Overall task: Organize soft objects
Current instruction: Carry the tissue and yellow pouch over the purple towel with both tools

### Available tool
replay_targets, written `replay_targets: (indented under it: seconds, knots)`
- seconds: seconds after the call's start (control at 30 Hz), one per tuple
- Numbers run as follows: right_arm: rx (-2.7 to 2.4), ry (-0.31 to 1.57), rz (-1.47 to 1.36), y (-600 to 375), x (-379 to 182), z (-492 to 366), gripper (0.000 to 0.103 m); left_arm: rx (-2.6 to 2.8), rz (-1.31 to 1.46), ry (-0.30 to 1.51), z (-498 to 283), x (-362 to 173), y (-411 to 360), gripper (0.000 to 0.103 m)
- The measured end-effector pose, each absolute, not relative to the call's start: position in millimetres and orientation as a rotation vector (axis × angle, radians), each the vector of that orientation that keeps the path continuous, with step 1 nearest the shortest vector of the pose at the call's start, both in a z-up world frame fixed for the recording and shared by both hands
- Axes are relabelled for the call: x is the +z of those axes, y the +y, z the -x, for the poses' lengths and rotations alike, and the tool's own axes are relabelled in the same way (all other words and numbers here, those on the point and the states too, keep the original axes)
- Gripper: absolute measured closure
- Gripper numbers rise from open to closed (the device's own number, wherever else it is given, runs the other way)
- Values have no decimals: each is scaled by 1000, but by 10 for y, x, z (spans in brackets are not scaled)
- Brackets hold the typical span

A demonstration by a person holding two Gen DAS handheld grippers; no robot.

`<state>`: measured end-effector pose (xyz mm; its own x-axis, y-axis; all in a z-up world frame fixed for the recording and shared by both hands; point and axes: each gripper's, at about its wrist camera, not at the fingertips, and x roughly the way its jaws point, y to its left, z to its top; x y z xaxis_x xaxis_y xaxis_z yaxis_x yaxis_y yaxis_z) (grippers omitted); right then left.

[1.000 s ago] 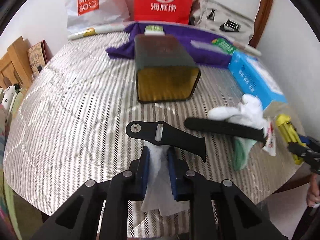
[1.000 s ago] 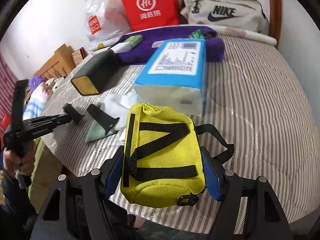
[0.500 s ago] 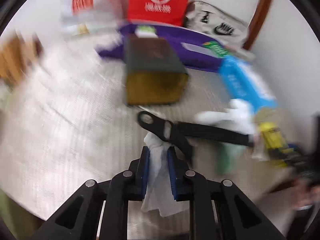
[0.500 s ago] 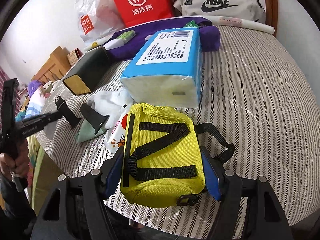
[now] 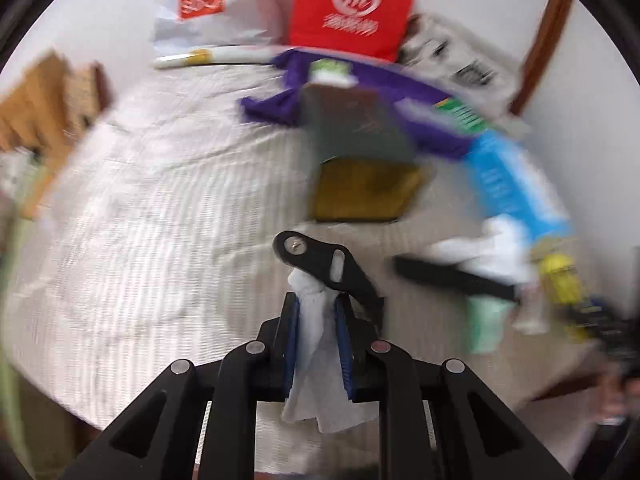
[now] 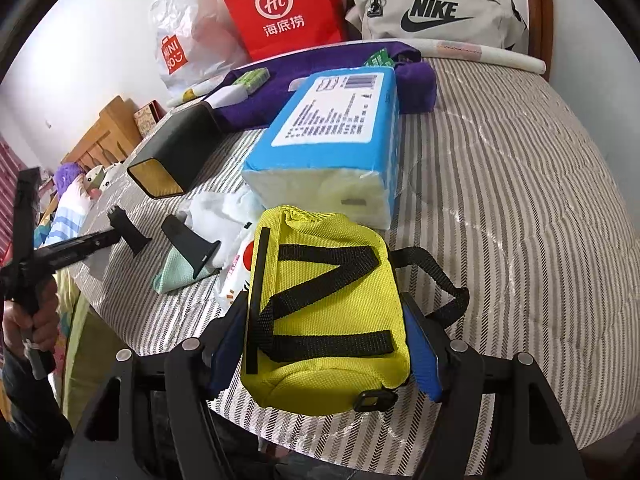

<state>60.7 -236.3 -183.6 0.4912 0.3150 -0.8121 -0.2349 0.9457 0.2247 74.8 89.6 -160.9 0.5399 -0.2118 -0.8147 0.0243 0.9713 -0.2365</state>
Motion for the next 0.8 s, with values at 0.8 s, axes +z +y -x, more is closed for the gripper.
replay_targets:
  seconds: [0.8]
  knots:
    - [358,950,-42,-2192,-1319,-622,33,-93,125,886,-955,-975,933,86]
